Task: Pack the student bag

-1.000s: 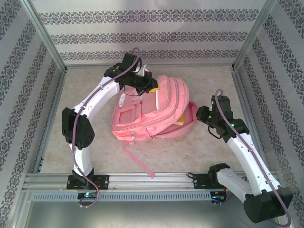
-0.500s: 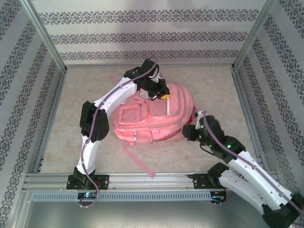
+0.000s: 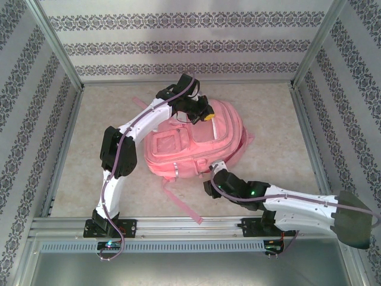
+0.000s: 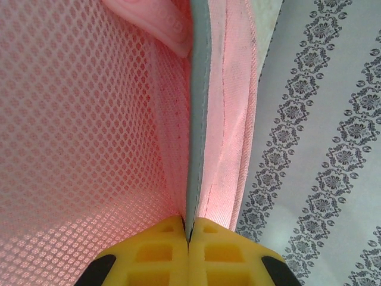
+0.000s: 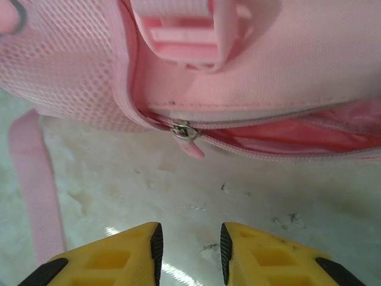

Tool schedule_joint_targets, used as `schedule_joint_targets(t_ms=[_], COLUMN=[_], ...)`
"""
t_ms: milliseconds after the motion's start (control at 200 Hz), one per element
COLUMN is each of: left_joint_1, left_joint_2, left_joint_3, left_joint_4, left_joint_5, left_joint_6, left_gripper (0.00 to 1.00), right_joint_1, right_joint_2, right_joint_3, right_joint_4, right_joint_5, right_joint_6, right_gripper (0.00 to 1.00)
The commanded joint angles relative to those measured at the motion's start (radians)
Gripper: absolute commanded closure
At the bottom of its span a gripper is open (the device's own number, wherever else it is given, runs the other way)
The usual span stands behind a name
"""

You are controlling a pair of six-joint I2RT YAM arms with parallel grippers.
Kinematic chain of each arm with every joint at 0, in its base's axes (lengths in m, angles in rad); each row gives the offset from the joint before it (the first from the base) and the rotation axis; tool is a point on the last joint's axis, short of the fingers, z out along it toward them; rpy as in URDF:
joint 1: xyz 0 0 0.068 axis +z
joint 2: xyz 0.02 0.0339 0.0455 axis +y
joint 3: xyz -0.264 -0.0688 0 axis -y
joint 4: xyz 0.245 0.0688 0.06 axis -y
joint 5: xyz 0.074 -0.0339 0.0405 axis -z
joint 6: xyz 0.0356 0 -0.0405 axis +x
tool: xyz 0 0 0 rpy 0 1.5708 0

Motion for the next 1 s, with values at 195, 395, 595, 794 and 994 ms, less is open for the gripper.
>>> schedule_joint_targets(t_ms=[195, 395, 595, 794, 994], left_joint_1=[0.013, 0.015, 0.02, 0.027, 0.034], left_joint_2=[0.009, 0.009, 0.011, 0.011, 0.001], left_joint_3=[-0.018, -0.023, -0.024, -0.037, -0.072], left_joint_4=[0.066, 0.064, 0.058, 0.055, 0.056], left_joint_5=[-0.029, -0.027, -0.027, -0.027, -0.029], left_joint_6=[-0.044, -0.05, -0.054, -0.056, -0.034], left_gripper=[1.0, 1.0, 1.0, 1.0, 1.0], right_joint_1=[0.057, 0.074, 0.076, 0.069, 0.046], right_joint_2=[0.167, 0.33, 0.467, 0.525, 0.435], right_joint_3=[-0.071, -0.025, 0.049, 0.114, 0.069], right_joint_4=[0.277, 0.354, 0.392, 0.346, 0.27], right_joint_5=[0.205, 0.214, 0.242, 0.285, 0.321], right_joint_6=[0.024, 0.024, 0.016, 0.027, 0.076], right_gripper=[0.6, 0.6, 0.6, 0.7, 0.92])
